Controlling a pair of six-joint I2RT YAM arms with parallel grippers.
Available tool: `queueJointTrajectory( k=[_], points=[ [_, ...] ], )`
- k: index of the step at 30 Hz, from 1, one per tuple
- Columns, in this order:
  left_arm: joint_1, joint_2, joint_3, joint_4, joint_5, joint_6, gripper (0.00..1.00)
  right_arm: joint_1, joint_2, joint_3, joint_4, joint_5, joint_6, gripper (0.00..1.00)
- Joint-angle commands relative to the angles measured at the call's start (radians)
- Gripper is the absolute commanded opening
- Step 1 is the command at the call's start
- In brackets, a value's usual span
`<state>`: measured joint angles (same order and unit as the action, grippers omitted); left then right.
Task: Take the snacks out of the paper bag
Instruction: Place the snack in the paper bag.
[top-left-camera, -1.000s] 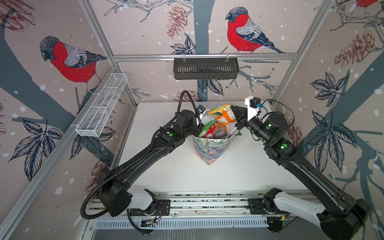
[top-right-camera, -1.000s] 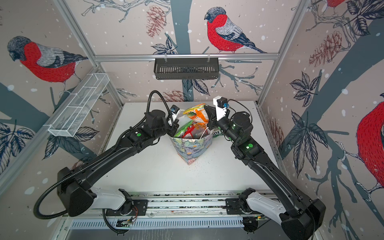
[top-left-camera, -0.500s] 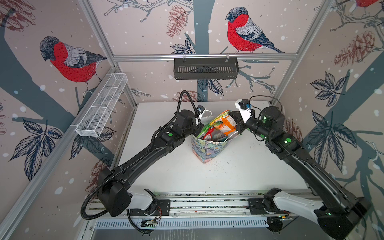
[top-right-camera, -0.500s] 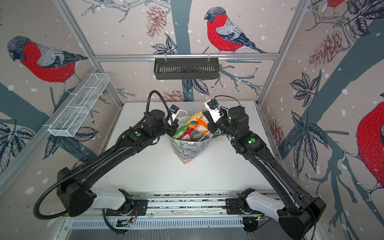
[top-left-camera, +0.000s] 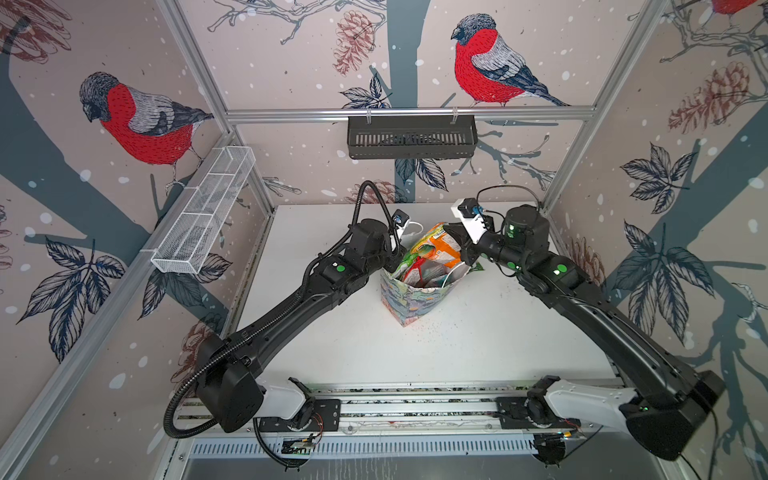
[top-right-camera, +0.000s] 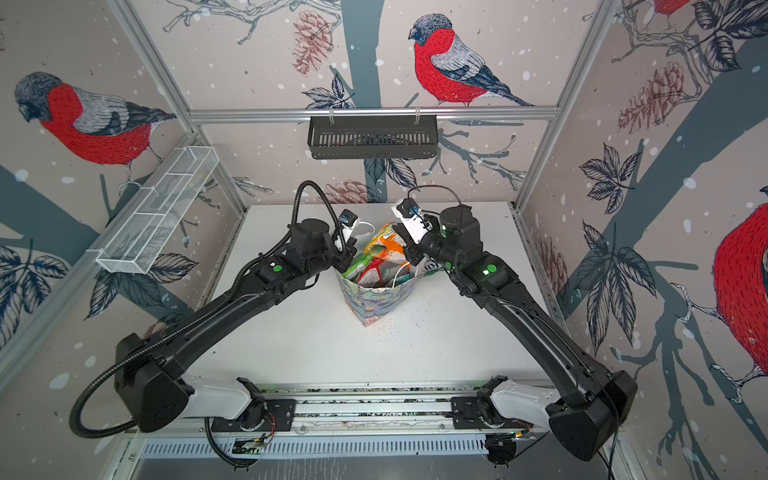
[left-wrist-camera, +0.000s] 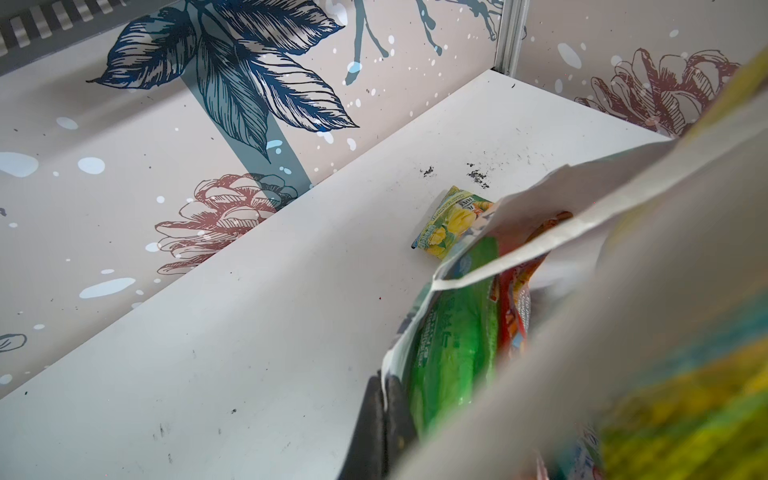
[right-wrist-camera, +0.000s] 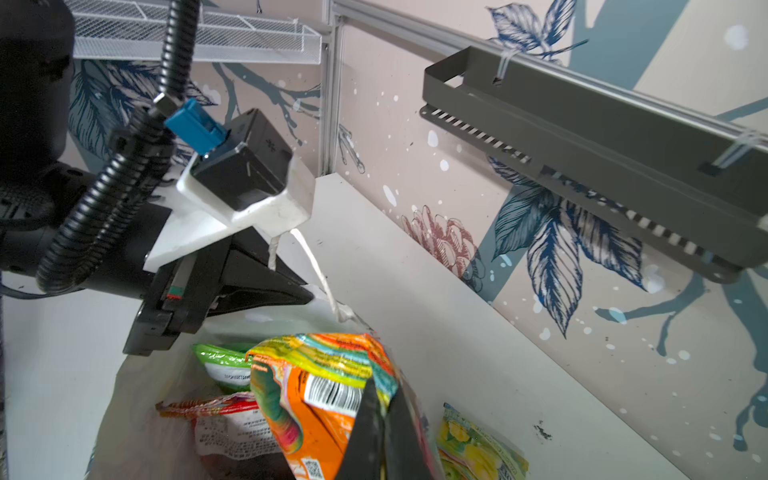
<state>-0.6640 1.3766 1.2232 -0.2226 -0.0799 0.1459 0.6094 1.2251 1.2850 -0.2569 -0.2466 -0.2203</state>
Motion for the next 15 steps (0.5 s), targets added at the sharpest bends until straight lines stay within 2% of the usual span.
queueJointTrajectory(
  k=[1, 3, 5, 9, 11, 14, 15],
  points=[
    [0.001, -0.011, 0.002, 0.112, -0.012, 0.011, 0.0, 0.016, 0.022, 0.011, -0.044, -0.014, -0.024, 0.01],
    [0.002, -0.016, -0.002, 0.114, -0.011, 0.012, 0.0, 0.016, 0.017, -0.014, -0.031, -0.01, -0.008, 0.05],
    [0.004, -0.019, -0.004, 0.114, -0.011, 0.014, 0.0, 0.016, -0.002, -0.036, -0.018, -0.008, 0.006, 0.14],
    [0.004, -0.024, -0.009, 0.115, -0.012, 0.015, 0.0, 0.016, -0.042, -0.069, -0.013, -0.01, 0.026, 0.45],
    [0.004, -0.024, -0.013, 0.117, -0.011, 0.015, 0.0, 0.018, -0.055, -0.082, -0.019, -0.01, 0.033, 0.53],
    [0.006, -0.024, -0.014, 0.12, -0.008, 0.013, 0.0, 0.02, -0.075, -0.099, -0.029, 0.001, 0.042, 0.6],
    [0.006, -0.024, -0.015, 0.12, -0.009, 0.014, 0.0, 0.021, -0.08, -0.104, -0.037, 0.0, 0.042, 0.67]
  ],
)
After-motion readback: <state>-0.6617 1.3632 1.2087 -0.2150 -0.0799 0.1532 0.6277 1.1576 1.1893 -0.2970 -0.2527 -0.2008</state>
